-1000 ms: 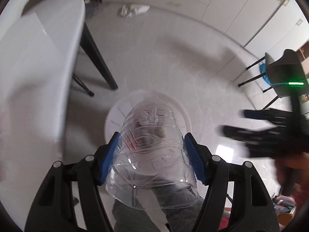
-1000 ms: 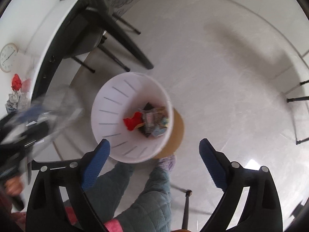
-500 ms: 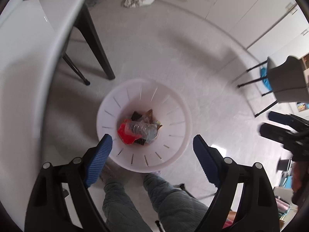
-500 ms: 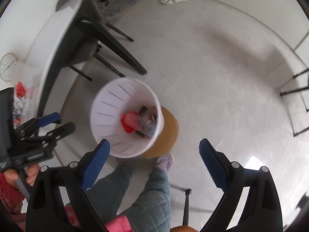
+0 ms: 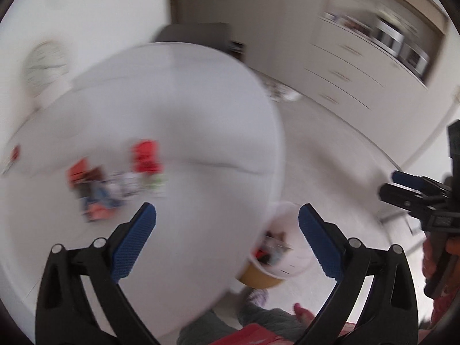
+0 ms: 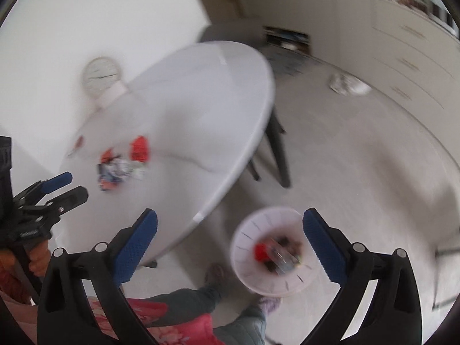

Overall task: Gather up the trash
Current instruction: 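Move both tools back over the table toward the remaining trash, then grasp the green crumpled paper with the right tool while the left tool grasps red paper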

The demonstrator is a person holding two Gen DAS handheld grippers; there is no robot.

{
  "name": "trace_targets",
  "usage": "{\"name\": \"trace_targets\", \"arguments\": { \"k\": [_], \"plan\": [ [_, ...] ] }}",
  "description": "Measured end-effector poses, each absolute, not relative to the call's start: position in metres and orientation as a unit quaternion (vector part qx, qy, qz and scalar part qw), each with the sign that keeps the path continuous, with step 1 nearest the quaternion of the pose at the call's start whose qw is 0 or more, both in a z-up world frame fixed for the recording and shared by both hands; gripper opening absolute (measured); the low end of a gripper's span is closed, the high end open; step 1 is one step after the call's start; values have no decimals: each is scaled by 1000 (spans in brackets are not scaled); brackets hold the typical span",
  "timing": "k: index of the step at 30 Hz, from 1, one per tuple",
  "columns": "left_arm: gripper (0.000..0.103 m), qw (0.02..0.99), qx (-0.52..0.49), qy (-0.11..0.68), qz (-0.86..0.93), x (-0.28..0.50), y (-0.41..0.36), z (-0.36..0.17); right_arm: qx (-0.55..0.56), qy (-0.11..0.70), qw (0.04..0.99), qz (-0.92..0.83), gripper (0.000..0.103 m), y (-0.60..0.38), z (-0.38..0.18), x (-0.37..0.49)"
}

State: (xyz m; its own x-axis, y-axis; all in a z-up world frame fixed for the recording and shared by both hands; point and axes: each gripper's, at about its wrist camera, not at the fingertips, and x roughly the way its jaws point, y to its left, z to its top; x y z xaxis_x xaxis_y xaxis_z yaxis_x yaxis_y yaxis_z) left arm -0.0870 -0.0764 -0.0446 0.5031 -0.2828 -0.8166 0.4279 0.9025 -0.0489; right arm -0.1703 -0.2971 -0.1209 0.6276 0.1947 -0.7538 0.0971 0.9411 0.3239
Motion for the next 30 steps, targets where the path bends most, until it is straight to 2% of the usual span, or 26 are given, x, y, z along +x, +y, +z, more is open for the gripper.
{"name": "trace_targets", "arguments": {
  "k": [10, 19, 21, 23, 26, 30],
  "plan": [
    [95, 879, 24, 470, -76, -24, 57, -59, 100, 460, 871, 143, 100, -169, -147, -65],
    [95, 860, -27, 508, -35, 46, 140, -95, 48, 520, 842, 134, 70, -70, -226, 28],
    [95, 855, -28, 516, -35, 63, 145, -106, 49, 531, 838, 116, 60, -66, -237, 37],
    [95, 850, -33, 525, -37, 81, 148, -118, 47, 538, 835, 107, 38, -63, -240, 43],
    [95, 839, -46, 541, -40, 109, 151, -139, 39, 541, 834, 101, 33, -63, -238, 42],
    [95, 820, -71, 567, -39, 141, 153, -165, 53, 540, 835, 96, 33, -72, -226, 35]
  ]
}}
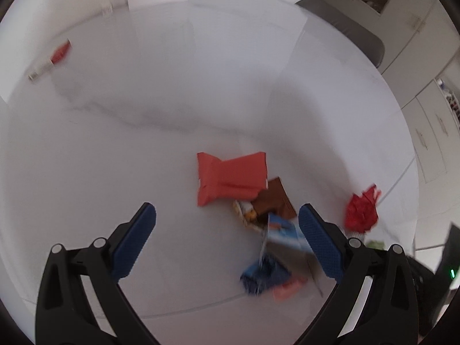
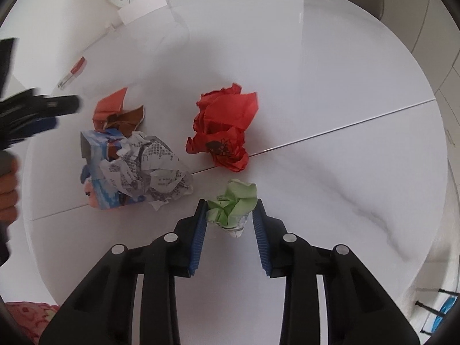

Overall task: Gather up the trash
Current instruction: 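Grasp the green crumpled paper with the right tool while the left tool grasps red paper, then hold the green paper in the right tool while the left tool lifts the red paper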

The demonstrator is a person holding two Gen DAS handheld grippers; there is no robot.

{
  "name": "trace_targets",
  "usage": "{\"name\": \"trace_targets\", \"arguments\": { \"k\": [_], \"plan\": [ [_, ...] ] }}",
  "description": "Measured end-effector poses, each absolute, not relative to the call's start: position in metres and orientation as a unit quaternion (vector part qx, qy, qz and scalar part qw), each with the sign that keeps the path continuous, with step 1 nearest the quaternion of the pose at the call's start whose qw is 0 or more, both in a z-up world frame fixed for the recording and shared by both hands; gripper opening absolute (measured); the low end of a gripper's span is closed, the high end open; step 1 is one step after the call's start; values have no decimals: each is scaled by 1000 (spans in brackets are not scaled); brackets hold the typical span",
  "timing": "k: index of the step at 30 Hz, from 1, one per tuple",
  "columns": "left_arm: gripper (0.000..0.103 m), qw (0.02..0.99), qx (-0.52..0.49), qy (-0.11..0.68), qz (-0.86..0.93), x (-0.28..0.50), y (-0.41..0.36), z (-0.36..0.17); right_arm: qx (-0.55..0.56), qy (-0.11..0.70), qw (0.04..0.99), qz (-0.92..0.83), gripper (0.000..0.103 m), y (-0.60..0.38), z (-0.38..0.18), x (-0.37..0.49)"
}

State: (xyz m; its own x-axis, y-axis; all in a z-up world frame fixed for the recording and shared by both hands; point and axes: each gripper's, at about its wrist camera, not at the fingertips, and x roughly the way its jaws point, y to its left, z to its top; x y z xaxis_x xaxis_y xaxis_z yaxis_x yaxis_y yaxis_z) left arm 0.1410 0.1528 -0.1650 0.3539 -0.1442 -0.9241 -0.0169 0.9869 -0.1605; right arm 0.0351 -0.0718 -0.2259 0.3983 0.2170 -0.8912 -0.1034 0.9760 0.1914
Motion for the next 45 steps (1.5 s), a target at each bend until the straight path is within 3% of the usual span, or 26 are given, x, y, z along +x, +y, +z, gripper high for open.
{"name": "trace_targets", "arguments": {
  "k": [16, 18, 26, 37, 45],
  "plan": [
    [92, 699, -305, 634, 131, 202, 166, -206, 96, 520, 843, 96, 34, -97, -189, 12],
    [80, 693, -316, 633, 139, 202, 163, -208, 103, 521, 842, 99, 34, -102, -190, 8],
    [71, 686, -326, 632, 152, 199, 150, -218, 120, 521, 840, 96, 34, -121, -195, 5],
    [30, 714, -302, 626, 84, 206, 133, -211, 133, 515, 842, 88, 34, -135, -197, 4],
    [23, 740, -262, 620, 11, 195, 138, -219, 141, 518, 840, 79, 34, -137, -201, 2]
  ]
}}
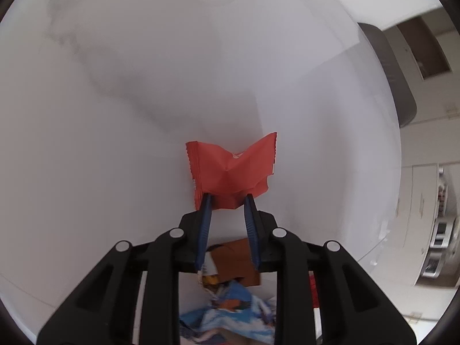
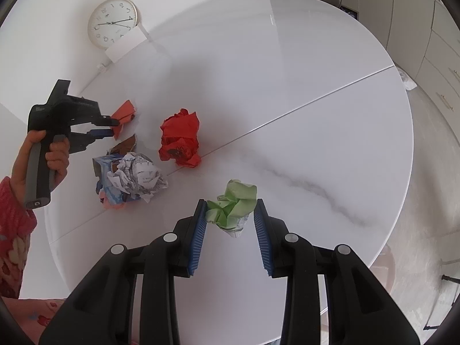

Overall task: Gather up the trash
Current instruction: 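Hold the green paper in the right tool while the left tool lifts the red paper, then carry both papers over the wastebasket and open both tools to drop them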

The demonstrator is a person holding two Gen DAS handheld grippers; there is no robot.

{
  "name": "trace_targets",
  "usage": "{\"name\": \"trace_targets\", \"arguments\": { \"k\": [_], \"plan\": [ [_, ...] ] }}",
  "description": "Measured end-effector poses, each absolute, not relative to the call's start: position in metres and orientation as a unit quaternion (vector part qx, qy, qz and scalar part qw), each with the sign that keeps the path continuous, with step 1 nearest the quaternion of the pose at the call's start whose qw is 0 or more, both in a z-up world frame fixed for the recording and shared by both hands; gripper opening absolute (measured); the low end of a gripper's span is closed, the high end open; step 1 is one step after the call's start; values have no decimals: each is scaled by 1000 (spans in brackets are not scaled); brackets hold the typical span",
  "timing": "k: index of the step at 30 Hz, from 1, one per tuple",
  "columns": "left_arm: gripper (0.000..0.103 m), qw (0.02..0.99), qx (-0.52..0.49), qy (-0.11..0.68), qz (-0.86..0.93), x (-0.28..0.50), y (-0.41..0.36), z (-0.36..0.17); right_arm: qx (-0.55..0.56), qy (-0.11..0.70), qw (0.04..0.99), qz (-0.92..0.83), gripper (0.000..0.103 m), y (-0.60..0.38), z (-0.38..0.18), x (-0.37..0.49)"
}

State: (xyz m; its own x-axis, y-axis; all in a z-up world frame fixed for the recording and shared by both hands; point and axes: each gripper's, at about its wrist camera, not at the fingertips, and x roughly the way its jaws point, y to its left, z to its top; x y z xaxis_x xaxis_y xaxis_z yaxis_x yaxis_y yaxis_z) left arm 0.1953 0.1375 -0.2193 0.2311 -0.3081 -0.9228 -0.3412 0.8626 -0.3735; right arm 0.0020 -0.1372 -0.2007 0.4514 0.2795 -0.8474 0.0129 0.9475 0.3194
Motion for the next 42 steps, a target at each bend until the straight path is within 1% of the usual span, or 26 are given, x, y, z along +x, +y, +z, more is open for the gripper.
{"name": "trace_targets", "arguments": {
  "k": [6, 12, 13, 14, 15, 16, 18, 19, 20, 22, 26, 27, 28, 29, 31, 32, 33, 34, 35, 36, 37, 40, 42],
  "plan": [
    [18, 752, -246, 612, -14, 200, 140, -213, 141, 521, 838, 81, 35, -135, -204, 3],
    [18, 778, -202, 593, -53, 198, 159, -193, 139, 521, 839, 80, 35, -134, -202, 3],
    [22, 785, -190, 586, -64, 197, 159, -190, 139, 521, 838, 80, 35, -134, -203, 3],
    [30, 799, -159, 575, -74, 196, 163, -184, 138, 522, 838, 79, 35, -134, -202, 2],
    [61, 814, -116, 565, -75, 194, 160, -179, 136, 524, 837, 78, 35, -134, -202, 2],
    [85, 825, -79, 554, -74, 192, 158, -175, 134, 526, 837, 76, 35, -133, -202, 1],
    [89, 853, 31, 510, -102, 188, 146, -164, 131, 528, 836, 70, 35, -133, -201, 0],
    [93, 851, 73, 504, -129, 189, 141, -163, 131, 530, 835, 64, 35, -133, -200, -1],
    [94, 845, 97, 505, -146, 191, 137, -164, 132, 532, 834, 60, 35, -133, -200, -2],
    [94, 829, 140, 508, -188, 197, 131, -171, 134, 535, 833, 48, 35, -133, -200, -5],
    [94, 803, 189, 510, -243, 213, 117, -188, 142, 540, 829, 27, 35, -131, -199, -10],
    [89, 795, 203, 509, -259, 217, 110, -194, 146, 541, 828, 20, 35, -131, -199, -12],
    [78, 787, 219, 509, -272, 226, 97, -198, 149, 541, 828, 17, 35, -131, -198, -13],
    [73, 779, 234, 509, -282, 227, 94, -202, 155, 541, 827, 12, 35, -131, -197, -15],
    [56, 764, 262, 508, -300, 228, 89, -212, 161, 541, 826, 4, 35, -131, -196, -19],
    [52, 759, 268, 509, -305, 229, 88, -215, 163, 541, 825, 0, 35, -131, -195, -21],
    [42, 754, 271, 512, -311, 230, 88, -218, 164, 541, 825, -5, 35, -131, -194, -23],
    [38, 752, 271, 512, -314, 219, 91, -222, 165, 540, 825, -7, 35, -131, -194, -24],
    [37, 754, 269, 510, -315, 222, 92, -223, 166, 540, 825, -11, 35, -132, -192, -26],
    [34, 756, 263, 509, -315, 226, 93, -222, 168, 539, 825, -13, 35, -133, -191, -28],
    [33, 757, 258, 511, -315, 233, 94, -222, 171, 537, 826, -15, 35, -134, -190, -30],
    [32, 773, 227, 510, -301, 234, 100, -209, 185, 526, 830, -17, 35, -142, -186, -36],
    [32, 785, 199, 507, -295, 227, 104, -190, 196, 515, 834, -21, 35, -151, -182, -43]
  ]
}}
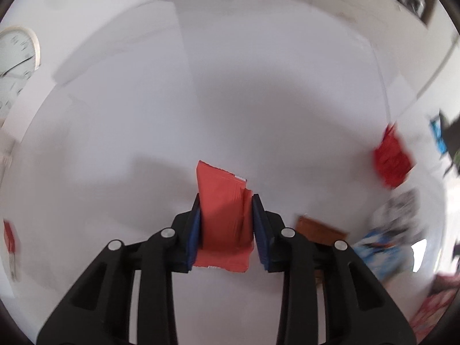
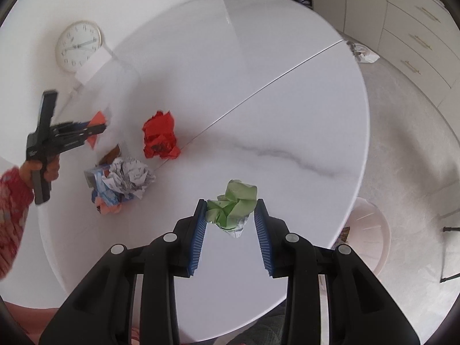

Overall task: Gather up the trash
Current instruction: 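Carry both papers over the wastebasket and open both tools to drop them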

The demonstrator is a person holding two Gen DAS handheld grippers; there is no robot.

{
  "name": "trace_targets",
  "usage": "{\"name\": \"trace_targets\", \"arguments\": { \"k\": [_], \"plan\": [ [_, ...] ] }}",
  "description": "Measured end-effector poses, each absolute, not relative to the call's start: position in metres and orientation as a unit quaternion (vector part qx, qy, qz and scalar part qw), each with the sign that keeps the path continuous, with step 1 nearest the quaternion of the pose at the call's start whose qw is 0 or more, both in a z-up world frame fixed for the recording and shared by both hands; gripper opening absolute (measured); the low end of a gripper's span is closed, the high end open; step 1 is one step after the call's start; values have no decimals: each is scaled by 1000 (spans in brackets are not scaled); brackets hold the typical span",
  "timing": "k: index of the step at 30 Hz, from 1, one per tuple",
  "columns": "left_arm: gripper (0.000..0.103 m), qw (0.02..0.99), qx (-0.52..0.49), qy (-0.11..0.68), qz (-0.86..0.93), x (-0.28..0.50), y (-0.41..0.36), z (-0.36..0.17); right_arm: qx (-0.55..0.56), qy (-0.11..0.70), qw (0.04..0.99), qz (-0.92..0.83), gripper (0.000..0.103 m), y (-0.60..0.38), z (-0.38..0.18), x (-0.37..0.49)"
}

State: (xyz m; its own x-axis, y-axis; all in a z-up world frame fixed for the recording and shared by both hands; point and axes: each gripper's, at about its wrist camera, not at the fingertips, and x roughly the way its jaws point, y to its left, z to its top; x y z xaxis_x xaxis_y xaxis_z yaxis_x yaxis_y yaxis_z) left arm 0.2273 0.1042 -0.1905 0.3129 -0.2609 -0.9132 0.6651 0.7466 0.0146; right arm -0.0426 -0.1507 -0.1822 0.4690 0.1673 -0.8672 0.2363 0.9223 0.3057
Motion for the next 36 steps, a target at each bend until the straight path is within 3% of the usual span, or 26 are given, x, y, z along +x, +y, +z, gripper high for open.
{"name": "trace_targets", "arguments": {
  "k": [8, 13, 17, 18, 20, 21, 26, 33, 36],
  "plan": [
    [32, 832, 175, 450, -273, 147, 61, -92, 216, 508, 827, -107, 35, -241, -200, -111],
    [32, 819, 135, 461, -315, 72, 6, -68, 244, 567, 774, -141, 36, -302, -289, -142],
    [32, 781, 118, 491, -368, 19, -67, -79, 260, 606, 742, -125, 37, -324, -354, -147],
    [32, 773, 119, 496, -377, 6, -85, -85, 261, 611, 737, -121, 39, -326, -365, -146],
    [33, 760, 126, 503, -393, -14, -116, -97, 265, 620, 729, -114, 62, -333, -381, -147],
    [33, 750, 134, 508, -402, -24, -133, -103, 267, 622, 727, -114, 66, -337, -385, -148],
    [33, 713, 172, 535, -420, -52, -192, -140, 279, 603, 736, -129, 84, -357, -363, -179],
    [33, 667, 184, 584, -424, -85, -250, -199, 285, 551, 769, -157, 94, -385, -291, -239],
    [43, 647, 184, 606, -425, -92, -267, -230, 280, 537, 778, -166, 95, -394, -270, -260]
  ]
}}
